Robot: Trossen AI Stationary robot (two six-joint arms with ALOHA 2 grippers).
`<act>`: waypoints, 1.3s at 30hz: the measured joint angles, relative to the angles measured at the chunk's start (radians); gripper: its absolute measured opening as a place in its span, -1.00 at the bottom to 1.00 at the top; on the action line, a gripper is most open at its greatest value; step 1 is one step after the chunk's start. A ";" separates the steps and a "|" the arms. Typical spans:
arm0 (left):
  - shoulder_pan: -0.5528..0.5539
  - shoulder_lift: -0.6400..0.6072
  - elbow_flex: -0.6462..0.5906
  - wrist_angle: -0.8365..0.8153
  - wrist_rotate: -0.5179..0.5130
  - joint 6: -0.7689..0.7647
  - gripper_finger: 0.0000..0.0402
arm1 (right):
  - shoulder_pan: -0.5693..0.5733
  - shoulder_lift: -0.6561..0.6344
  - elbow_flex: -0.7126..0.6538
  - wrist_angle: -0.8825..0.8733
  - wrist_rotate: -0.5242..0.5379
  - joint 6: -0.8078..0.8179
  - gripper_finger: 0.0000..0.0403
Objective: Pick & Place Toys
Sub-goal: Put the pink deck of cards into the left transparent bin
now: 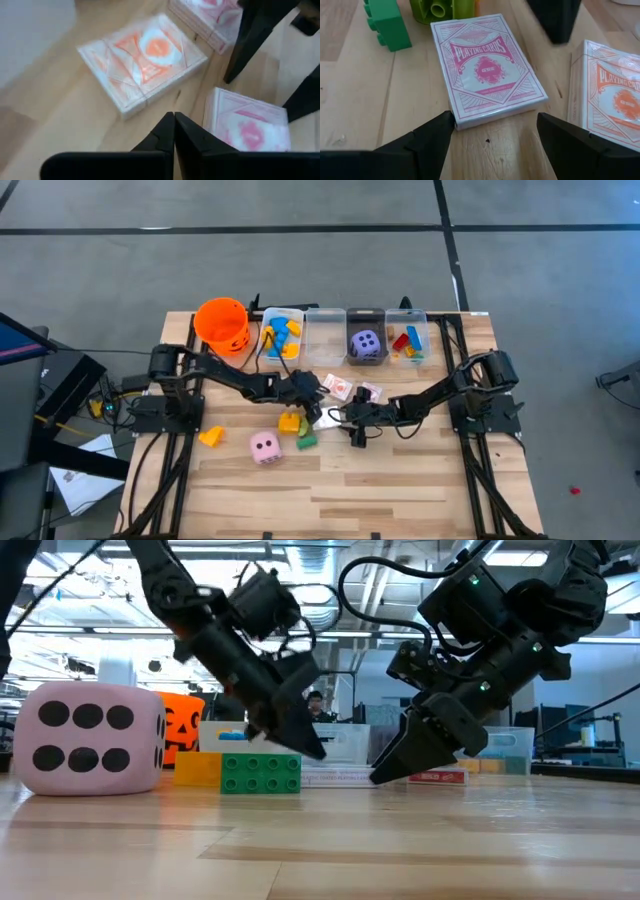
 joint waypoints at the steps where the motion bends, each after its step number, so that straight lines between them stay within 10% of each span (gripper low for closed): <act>1: 0.006 0.016 0.000 0.009 0.022 -0.004 -0.99 | 0.000 0.000 0.000 0.001 0.000 0.000 0.42; 14: 0.019 0.058 0.000 0.084 0.257 0.051 -1.00 | 0.001 0.000 0.000 0.003 -0.002 -0.001 0.42; 39: 0.001 0.056 0.000 0.193 0.281 0.056 -1.00 | 0.012 0.000 0.000 0.003 0.034 -0.187 0.42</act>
